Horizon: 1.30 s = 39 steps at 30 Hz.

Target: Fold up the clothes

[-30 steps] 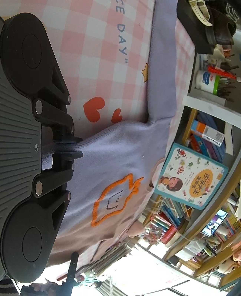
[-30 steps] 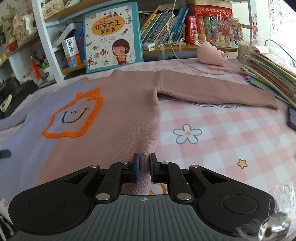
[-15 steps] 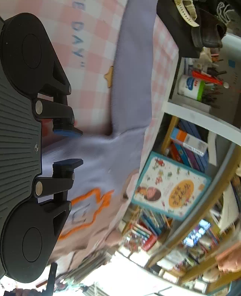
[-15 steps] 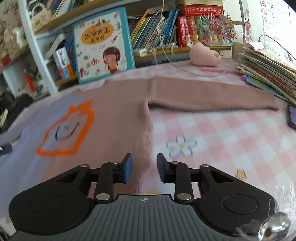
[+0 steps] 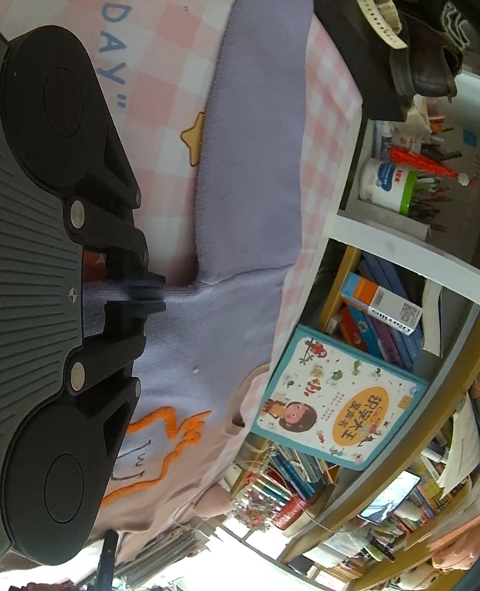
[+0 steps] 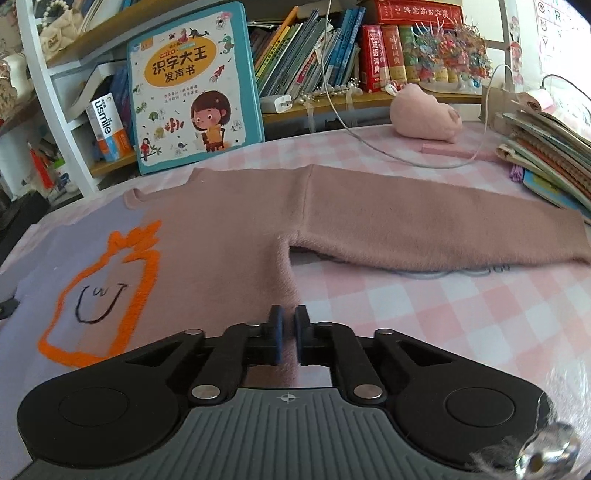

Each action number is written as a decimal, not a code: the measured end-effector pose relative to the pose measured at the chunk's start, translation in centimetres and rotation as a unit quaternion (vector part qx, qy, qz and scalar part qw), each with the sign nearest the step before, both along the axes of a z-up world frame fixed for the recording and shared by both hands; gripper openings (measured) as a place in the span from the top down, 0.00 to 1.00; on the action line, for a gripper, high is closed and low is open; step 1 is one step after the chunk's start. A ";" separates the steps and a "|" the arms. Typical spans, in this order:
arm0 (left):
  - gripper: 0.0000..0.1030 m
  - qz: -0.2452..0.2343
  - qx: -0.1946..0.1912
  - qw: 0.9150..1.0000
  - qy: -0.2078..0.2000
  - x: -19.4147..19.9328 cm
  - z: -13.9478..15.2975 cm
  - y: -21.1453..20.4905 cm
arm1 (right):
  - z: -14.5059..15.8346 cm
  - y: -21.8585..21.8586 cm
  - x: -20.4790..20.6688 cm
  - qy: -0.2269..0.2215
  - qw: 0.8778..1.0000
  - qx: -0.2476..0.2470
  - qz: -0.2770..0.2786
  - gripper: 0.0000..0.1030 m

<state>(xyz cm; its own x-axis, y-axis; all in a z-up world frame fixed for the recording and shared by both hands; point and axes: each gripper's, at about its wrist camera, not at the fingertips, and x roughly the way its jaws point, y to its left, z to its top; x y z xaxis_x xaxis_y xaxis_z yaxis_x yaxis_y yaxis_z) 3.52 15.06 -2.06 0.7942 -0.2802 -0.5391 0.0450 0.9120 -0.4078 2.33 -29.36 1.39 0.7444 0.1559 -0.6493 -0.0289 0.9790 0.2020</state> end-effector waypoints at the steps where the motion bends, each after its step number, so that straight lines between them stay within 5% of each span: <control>1: 0.95 0.000 0.000 1.000 0.000 -0.2 0.0 0.0 | 0.0 0.0 0.3 -0.002 1.000 -0.002 0.001 0.95; 17: 0.94 0.003 0.020 1.000 0.007 0.2 0.5 -0.3 | -0.2 -0.2 0.1 -0.008 1.000 0.010 -0.006 0.93; 20: 0.91 -0.001 0.028 1.000 0.008 -0.8 0.8 -0.5 | 0.0 -0.4 -1.0 -0.008 1.000 0.016 -0.003 0.89; 22: 0.89 -0.006 0.033 0.999 0.009 -1.9 0.9 -0.6 | 0.3 -0.4 -2.2 -0.007 1.000 0.018 0.004 0.77; 27: 0.88 -0.011 -0.008 1.000 0.026 -5.1 0.8 0.1 | 0.4 -0.9 -6.5 0.012 0.999 0.031 0.012 0.73; 32: 0.88 -0.013 -0.037 0.999 0.037 -7.5 0.8 0.2 | 0.5 -1.0 -9.6 0.023 0.998 0.059 0.019 0.75; 34: 0.90 -0.021 -0.030 0.999 0.033 -8.1 0.8 -0.3 | 0.7 -0.4 -10.1 0.027 0.998 0.053 0.028 0.88; 39: 0.95 -0.026 -0.023 0.999 0.029 -8.3 0.7 -0.4 | 1.5 0.5 -10.5 0.011 0.999 0.013 0.028 0.91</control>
